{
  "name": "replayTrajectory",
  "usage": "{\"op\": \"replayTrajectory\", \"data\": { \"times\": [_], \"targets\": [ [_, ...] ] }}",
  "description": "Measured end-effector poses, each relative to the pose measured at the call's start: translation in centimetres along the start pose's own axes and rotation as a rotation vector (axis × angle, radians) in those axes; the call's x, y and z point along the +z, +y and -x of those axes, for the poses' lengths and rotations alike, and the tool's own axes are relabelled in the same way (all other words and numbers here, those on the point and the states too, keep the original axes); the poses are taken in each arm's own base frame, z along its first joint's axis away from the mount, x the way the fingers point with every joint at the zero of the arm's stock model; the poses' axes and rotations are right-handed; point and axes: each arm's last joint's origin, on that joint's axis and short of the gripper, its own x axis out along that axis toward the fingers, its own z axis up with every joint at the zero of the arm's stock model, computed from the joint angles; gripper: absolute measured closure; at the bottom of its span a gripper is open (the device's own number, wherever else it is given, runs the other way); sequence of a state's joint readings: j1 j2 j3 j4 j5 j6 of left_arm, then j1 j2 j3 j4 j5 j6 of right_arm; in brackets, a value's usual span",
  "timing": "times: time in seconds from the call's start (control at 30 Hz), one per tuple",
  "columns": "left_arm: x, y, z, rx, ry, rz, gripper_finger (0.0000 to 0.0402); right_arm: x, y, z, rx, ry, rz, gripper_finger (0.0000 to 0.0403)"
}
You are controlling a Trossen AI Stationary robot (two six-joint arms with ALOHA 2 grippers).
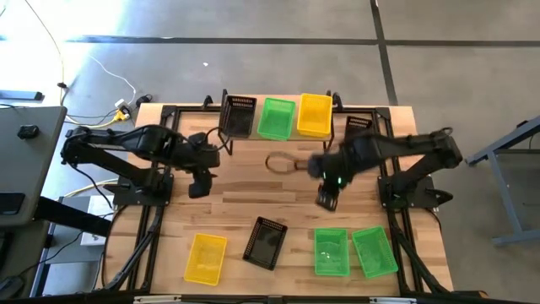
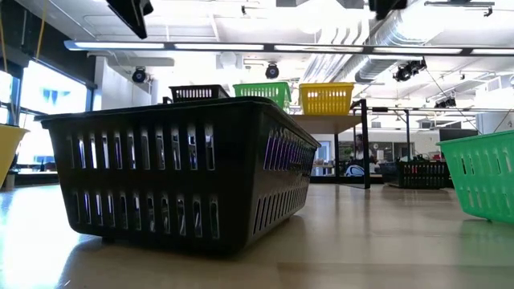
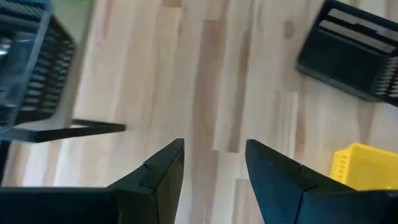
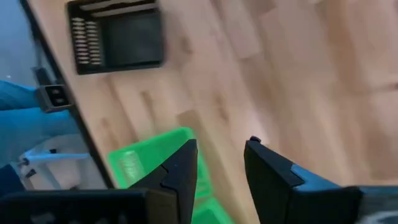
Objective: Stack baskets on shelf by color
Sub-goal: Stack the left green bin on top of the other green bin on the shelf
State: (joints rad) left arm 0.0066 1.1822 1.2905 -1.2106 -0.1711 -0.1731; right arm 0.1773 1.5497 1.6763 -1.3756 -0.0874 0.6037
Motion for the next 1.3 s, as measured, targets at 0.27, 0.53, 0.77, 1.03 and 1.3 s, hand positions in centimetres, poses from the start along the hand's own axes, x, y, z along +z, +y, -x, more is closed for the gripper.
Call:
{"op": "replayTrajectory", "data": {
  "times": [0.27,0.53,0.77,1.03,1.3],
  "targets": [
    [-0.2,-1.3,0.1,-0.043,-0.001,-0.057,0.0241,-4.2,5.4,-2.8,0.033,-0.016,-0.037,0.0286],
    [-0.3,-1.6,0.1,-0.051,-0.002,-0.070,0.0241,-8.3,8.8,-4.5,0.090,-0.020,-0.094,0.0286],
    [-0.3,-1.7,0.0,-0.048,0.004,-0.028,0.0241,-10.9,11.0,-5.8,0.076,-0.024,-0.055,0.0286],
    [-0.3,-1.7,0.0,-0.047,0.006,0.052,0.0241,-13.3,13.3,-8.1,0.061,-0.009,0.072,0.0286],
    [-0.3,-1.6,0.0,-0.047,0.007,0.130,0.0241,-15.1,14.7,-11.1,-0.007,0.033,0.193,0.0286]
  ]
}}
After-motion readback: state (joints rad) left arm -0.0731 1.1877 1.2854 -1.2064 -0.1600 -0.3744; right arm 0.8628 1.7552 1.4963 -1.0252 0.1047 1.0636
